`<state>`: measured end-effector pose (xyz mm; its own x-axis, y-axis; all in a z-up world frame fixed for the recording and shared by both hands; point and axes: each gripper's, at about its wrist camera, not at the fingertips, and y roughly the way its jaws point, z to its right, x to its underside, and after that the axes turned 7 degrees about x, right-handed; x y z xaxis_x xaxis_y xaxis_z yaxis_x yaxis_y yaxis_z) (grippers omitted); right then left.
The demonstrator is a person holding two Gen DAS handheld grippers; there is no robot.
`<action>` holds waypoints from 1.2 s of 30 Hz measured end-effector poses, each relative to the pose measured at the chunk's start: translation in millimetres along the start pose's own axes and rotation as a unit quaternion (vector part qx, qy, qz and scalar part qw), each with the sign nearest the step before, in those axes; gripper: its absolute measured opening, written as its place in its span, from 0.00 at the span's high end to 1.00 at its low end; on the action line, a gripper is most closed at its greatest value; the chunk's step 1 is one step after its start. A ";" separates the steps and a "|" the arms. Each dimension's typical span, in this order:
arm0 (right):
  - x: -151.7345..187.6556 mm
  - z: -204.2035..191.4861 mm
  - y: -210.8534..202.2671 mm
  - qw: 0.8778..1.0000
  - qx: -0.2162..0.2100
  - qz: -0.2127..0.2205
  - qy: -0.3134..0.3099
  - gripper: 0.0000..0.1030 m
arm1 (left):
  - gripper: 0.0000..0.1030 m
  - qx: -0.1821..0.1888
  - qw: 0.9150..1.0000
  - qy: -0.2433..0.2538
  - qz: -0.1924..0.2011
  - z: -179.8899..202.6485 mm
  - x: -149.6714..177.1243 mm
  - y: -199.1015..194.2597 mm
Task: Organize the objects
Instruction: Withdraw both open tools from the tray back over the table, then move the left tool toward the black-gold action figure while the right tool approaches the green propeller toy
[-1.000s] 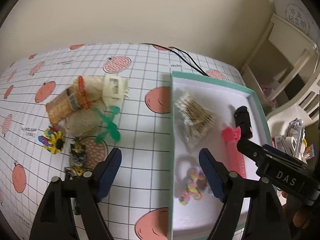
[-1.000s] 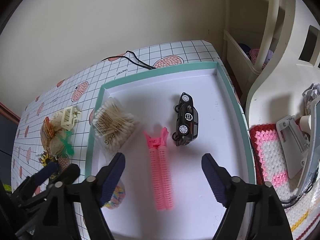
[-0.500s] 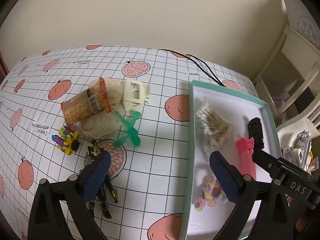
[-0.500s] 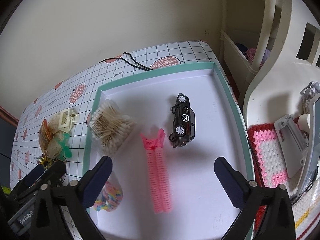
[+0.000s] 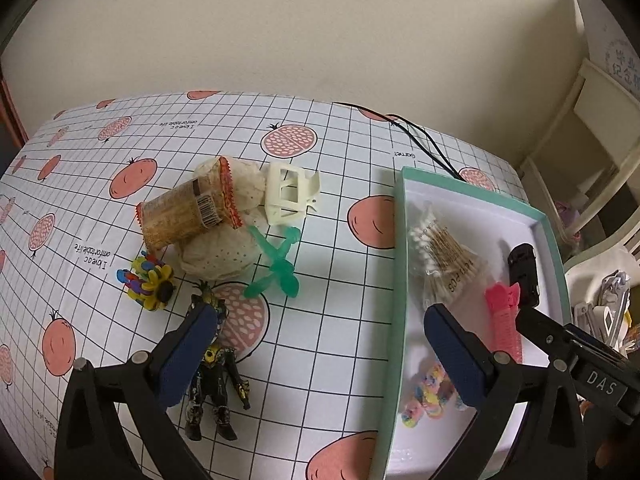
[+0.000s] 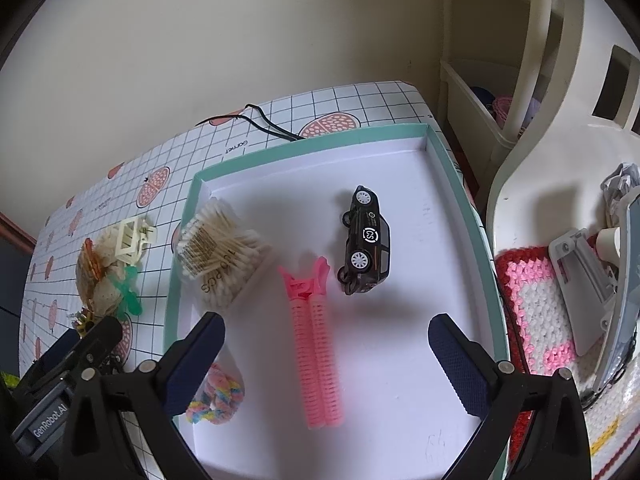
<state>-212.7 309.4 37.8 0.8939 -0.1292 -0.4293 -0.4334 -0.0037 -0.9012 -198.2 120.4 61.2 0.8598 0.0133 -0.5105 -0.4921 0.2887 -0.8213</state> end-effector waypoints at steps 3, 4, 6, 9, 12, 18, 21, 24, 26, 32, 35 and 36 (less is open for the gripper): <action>-0.7 -1.0 -1.4 1.000 0.000 0.000 -0.002 0.00 | 0.00 0.001 1.000 0.002 -0.006 0.1 -1.5 -0.3; -1.2 -1.5 -2.8 1.000 0.001 0.000 -0.002 0.00 | 0.00 0.002 1.000 0.002 -0.010 -0.1 -2.8 -1.1; -3.0 -2.9 -7.7 1.000 0.000 0.005 -0.004 0.00 | 0.00 0.018 1.000 0.001 -0.015 -0.9 -7.2 -5.5; -5.1 -6.4 -16.7 1.000 -0.007 0.014 -0.007 0.00 | 0.00 0.034 0.999 -0.006 -0.013 -3.8 -13.2 -13.6; -7.5 -16.2 -27.1 1.000 -0.012 0.025 -0.014 0.00 | 0.00 0.052 0.998 -0.017 -0.006 -13.6 -22.4 -26.9; -9.9 -46.7 -45.3 0.998 -0.030 0.044 -0.038 0.00 | 0.00 0.055 0.998 -0.022 0.008 -42.5 -38.0 -48.0; -9.2 -67.5 -49.2 0.997 -0.040 0.047 -0.055 0.00 | 0.00 0.043 0.999 -0.032 -0.004 -62.6 -42.6 -52.3; -6.0 -89.9 -48.1 0.995 -0.052 0.040 -0.075 0.00 | 0.00 0.030 0.999 -0.037 -0.016 -80.6 -43.7 -51.9; -2.1 -101.3 -47.2 0.994 -0.057 0.036 -0.085 0.00 | 0.00 0.029 0.998 -0.042 -0.030 -93.4 -42.5 -49.3; 6.6 -134.3 -41.6 0.991 -0.062 0.030 -0.111 0.00 | 0.00 0.002 0.998 -0.033 -0.061 -114.1 -34.1 -38.5; 8.7 -145.3 -37.1 0.990 -0.061 0.034 -0.120 0.00 | 0.00 -0.003 0.996 -0.040 -0.082 -119.8 -25.7 -30.2; 9.2 -149.0 -34.7 0.990 -0.057 0.036 -0.123 0.00 | 0.00 -0.008 0.995 -0.043 -0.090 -120.6 -22.3 -26.4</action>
<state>-206.6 160.5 74.0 0.8548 0.1115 -0.5068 -0.4950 -0.1179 -0.8609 -220.8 -3.0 63.5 0.9424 0.0440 -0.3316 -0.3303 0.2793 -0.9016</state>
